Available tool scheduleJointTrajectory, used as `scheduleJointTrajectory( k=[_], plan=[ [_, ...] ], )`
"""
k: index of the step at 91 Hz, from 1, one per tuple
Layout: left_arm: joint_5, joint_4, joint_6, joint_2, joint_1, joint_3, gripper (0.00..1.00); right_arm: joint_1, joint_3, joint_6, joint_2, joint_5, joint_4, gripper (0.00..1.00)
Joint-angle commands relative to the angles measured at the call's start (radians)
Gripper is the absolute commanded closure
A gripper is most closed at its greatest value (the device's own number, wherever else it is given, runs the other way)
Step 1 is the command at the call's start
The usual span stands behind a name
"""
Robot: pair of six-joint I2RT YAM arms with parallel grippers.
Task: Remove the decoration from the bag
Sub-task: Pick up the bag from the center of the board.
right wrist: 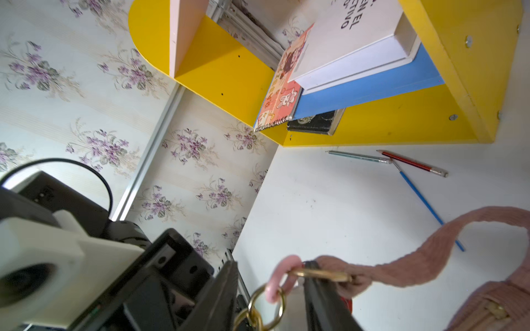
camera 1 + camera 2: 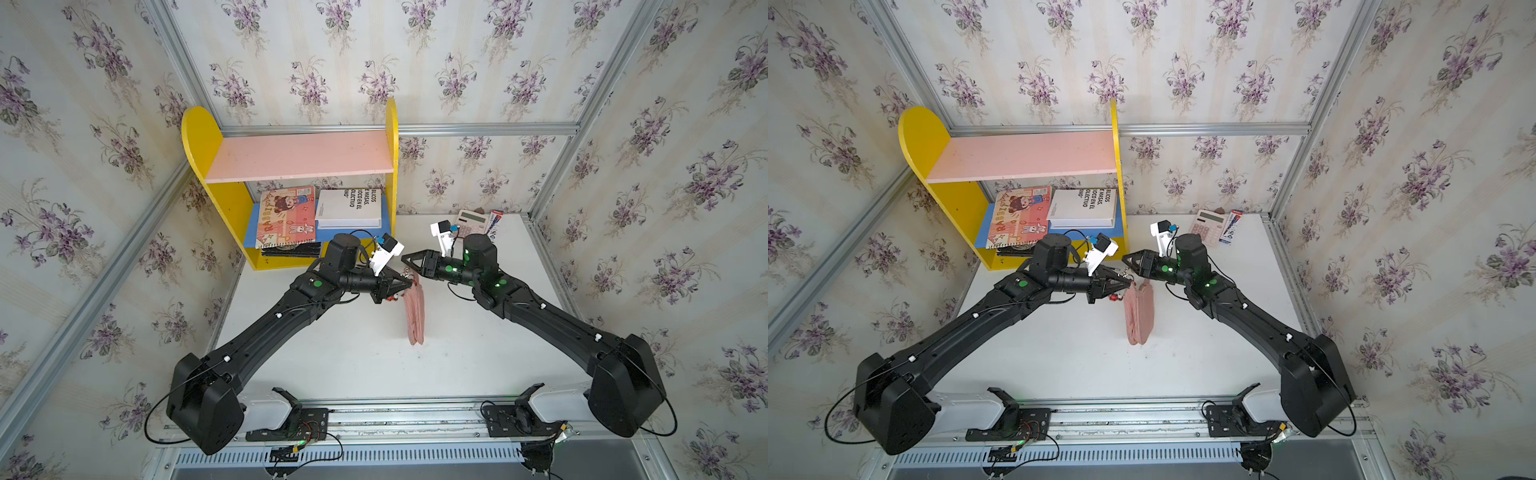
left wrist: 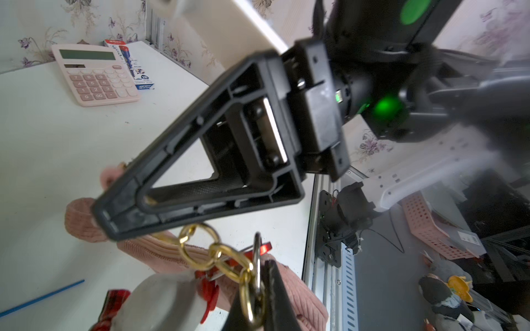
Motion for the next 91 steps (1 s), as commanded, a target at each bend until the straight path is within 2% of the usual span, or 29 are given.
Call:
scheduleJointTrajectory(
  k=[1,16,28,43,52,60,67,77,84,91],
  plan=[
    [0.21,0.098,-0.014,-0.003,0.041,-0.008,1.0,-0.012,0.015,-0.134,-0.001,-0.091,-0.087,0.5],
    [0.38,0.152,-0.031,-0.006,0.098,-0.032,1.0,-0.098,-0.051,-0.129,-0.055,-0.207,-0.021,0.43],
    [0.457,0.132,0.015,0.009,0.128,-0.015,1.0,-0.135,-0.116,-0.123,-0.1,-0.286,0.066,0.39],
    [0.527,0.088,0.054,0.04,0.181,0.022,1.0,-0.149,-0.2,-0.18,-0.161,-0.265,0.127,0.41],
    [0.568,0.056,0.078,0.066,0.193,0.048,1.0,-0.146,-0.322,-0.195,-0.219,-0.261,0.327,0.42],
    [0.557,-0.082,0.184,0.085,0.194,0.1,1.0,-0.14,-0.416,-0.202,-0.267,-0.194,0.473,0.44],
    [0.528,-0.267,0.321,0.126,0.194,0.165,1.0,-0.139,-0.433,-0.225,-0.279,-0.111,0.486,0.48],
    [0.496,-0.466,0.47,0.15,0.196,0.226,1.0,-0.135,-0.418,-0.245,-0.269,-0.072,0.492,0.49],
    [0.464,-0.493,0.496,0.146,0.198,0.217,1.0,-0.125,-0.407,-0.257,-0.267,-0.057,0.485,0.47],
    [0.452,-0.46,0.479,0.121,0.198,0.179,1.0,-0.115,-0.402,-0.269,-0.269,-0.039,0.468,0.38]
  ],
)
